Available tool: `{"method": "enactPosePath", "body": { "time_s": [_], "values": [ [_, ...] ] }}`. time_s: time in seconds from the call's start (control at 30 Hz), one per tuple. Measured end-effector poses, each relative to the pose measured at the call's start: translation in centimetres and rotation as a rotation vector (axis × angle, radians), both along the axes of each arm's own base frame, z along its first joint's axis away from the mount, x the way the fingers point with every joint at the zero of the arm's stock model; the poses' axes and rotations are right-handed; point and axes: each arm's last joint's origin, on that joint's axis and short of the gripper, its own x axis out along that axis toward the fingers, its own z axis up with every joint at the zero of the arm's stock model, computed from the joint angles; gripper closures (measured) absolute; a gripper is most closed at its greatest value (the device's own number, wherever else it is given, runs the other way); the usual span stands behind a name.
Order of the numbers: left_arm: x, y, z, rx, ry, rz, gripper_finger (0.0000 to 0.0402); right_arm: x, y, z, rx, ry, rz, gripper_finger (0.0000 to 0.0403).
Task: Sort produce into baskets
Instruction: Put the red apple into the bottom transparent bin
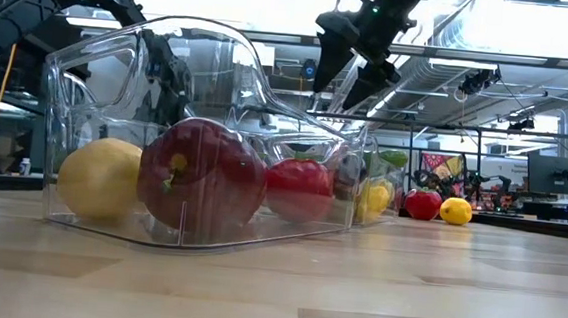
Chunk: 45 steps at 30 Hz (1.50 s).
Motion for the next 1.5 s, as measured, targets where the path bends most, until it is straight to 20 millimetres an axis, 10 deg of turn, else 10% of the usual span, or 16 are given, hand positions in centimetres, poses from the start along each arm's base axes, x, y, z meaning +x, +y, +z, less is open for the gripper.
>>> {"method": "enactPosePath", "body": {
  "time_s": [0.53, 1.1, 1.5],
  "values": [
    [6.6, -3.9, -0.6, -0.106, -0.187, -0.096, 0.0120, -1.3, 0.2, -0.7, -0.026, 0.187, 0.068, 0.0004],
    [17.7, -15.0, -0.6, -0.079, -0.327, -0.441, 0.0147, -2.9, 0.4, -1.3, -0.027, 0.383, 0.097, 0.0004],
    [15.7, -17.3, 8.2, 0.192, -0.365, -0.531, 0.0147, -3.7, -1.0, -1.4, -0.079, 0.470, 0.122, 0.0004]
  ]
}}
